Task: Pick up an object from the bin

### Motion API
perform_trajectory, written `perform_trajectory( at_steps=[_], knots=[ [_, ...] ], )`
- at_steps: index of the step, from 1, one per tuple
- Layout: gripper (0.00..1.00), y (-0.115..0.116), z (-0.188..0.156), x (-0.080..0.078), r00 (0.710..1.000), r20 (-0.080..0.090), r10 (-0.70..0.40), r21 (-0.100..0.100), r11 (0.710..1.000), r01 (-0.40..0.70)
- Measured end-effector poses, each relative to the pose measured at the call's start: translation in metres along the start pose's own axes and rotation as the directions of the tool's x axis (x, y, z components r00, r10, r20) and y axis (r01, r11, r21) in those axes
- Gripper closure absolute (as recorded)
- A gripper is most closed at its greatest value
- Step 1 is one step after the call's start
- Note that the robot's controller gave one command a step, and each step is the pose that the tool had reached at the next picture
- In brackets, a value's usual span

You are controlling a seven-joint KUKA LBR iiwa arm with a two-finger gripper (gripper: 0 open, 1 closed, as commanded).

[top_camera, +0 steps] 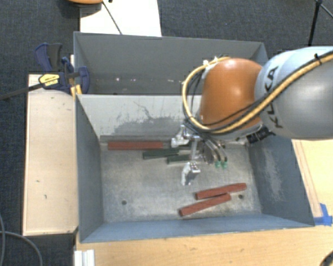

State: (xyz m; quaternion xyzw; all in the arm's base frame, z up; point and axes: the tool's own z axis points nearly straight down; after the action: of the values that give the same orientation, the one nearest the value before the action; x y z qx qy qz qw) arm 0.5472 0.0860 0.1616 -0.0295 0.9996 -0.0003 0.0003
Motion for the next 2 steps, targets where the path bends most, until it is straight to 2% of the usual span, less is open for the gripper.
perform_trajectory(
  at_steps=[1,2],
  knots=[
    [0.0,-0.007,0.034,0.037,0.999,0.005,-0.037,-0.001,0.999,0.037],
    [0.0,-0.039,0.038,0.067,0.986,-0.004,-0.167,-0.002,0.986,0.167]
  ],
)
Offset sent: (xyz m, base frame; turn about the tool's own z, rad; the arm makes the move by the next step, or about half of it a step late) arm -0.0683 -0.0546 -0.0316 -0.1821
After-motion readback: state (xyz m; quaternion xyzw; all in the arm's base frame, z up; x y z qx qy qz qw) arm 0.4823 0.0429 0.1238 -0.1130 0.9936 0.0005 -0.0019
